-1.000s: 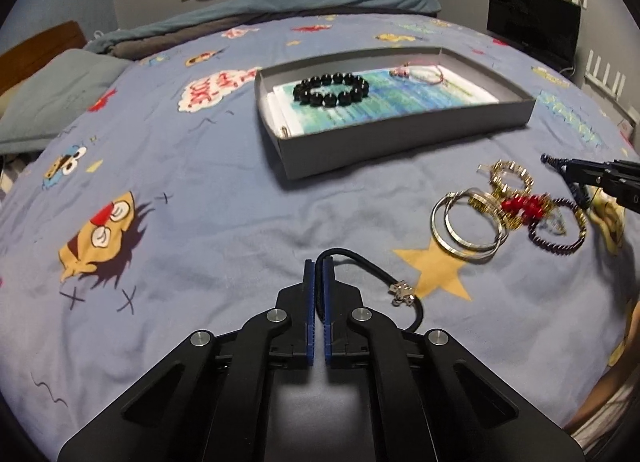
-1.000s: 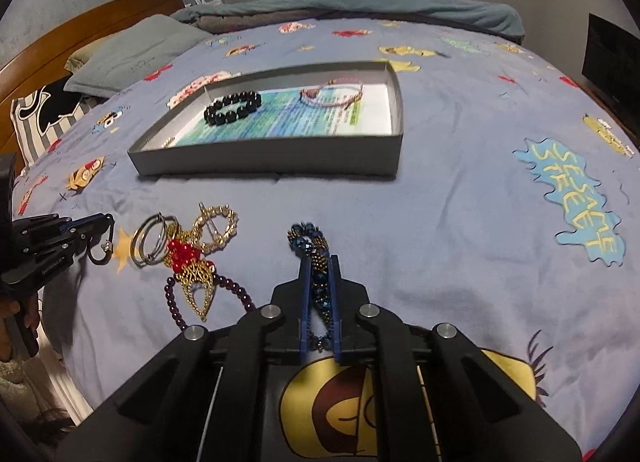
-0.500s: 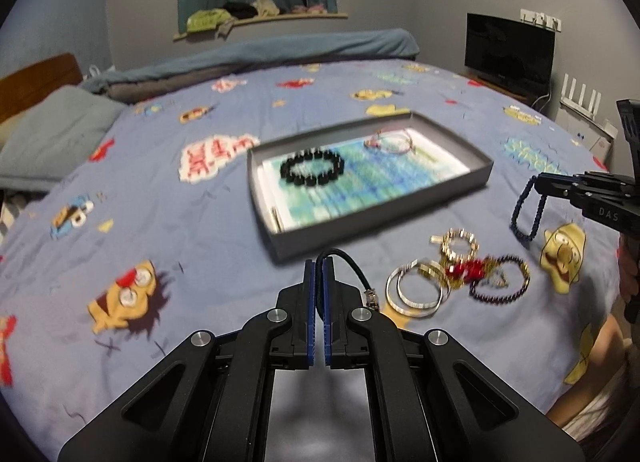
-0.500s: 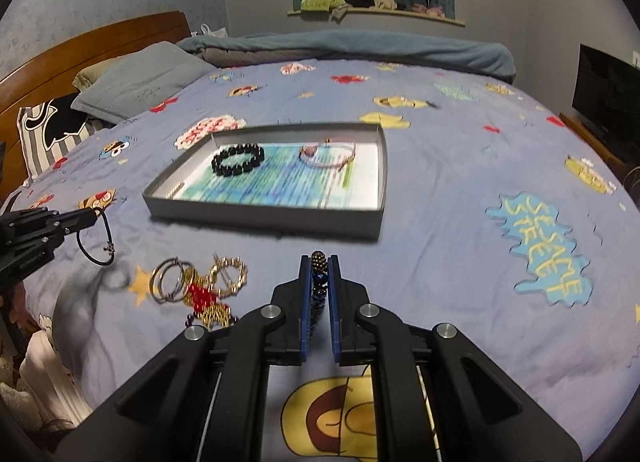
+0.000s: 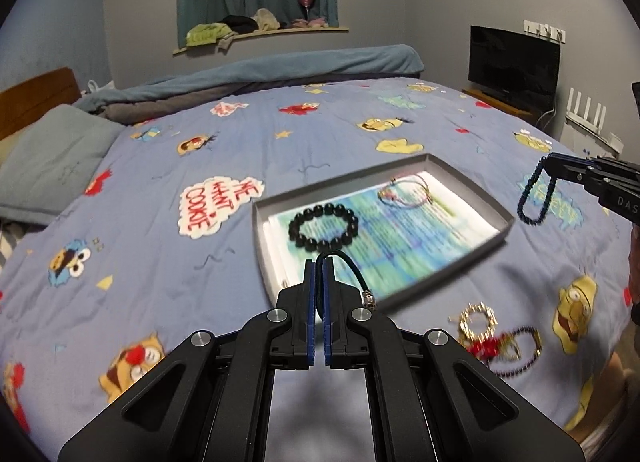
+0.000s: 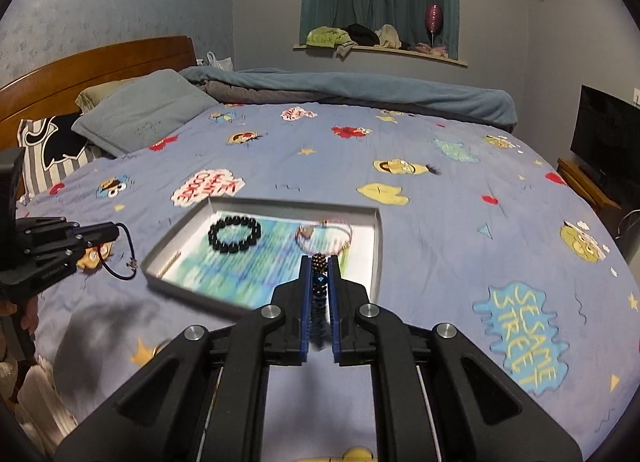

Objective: Organize jewelry
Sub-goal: 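Carry the hair tie and beaded bracelet into the tray and release both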

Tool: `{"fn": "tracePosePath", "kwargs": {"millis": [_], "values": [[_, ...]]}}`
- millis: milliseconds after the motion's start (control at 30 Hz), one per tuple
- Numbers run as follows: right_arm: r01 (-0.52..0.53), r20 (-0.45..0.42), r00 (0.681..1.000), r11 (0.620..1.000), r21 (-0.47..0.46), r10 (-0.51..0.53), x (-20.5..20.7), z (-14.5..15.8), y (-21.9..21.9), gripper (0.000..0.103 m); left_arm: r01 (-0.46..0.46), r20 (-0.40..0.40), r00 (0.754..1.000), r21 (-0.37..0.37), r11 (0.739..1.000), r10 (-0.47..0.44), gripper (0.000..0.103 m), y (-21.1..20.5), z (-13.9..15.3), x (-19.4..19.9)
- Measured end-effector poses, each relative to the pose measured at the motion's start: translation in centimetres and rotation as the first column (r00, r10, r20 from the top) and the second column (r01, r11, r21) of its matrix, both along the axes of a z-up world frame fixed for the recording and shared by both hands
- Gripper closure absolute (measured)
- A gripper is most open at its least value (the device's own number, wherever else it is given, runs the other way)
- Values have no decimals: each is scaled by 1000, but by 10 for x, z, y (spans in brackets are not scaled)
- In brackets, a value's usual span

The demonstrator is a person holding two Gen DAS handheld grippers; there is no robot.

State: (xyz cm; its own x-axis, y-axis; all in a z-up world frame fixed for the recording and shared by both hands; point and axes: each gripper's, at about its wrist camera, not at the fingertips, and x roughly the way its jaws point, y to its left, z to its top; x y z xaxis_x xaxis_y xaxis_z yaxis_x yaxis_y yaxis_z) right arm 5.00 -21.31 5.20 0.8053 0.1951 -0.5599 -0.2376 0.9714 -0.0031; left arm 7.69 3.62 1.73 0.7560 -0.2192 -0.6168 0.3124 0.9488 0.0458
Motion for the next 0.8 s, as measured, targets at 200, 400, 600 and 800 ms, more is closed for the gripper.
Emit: {"fn": "tracePosePath", "kwargs": {"millis": [200,400,600,800], "values": [[9,1,1000,1000,11,-9,32,2,3,95,24,-11,1000,10,1000,-24,99,-14,-2,31],[10,-30,999,1000,17,-9,63,-15,8,95,58,-54,997,-12,998,-59,99,-32,-16,59],[15,-83,996,1000,24,-13,88,-42,10,95,120,-107,986,-51,991,-125,99,-63,-34,88],[33,-126,992,999,7,-32,104,-63,7,95,164,-153,974,-46,985,-169,99,-90,-51,108]]}}
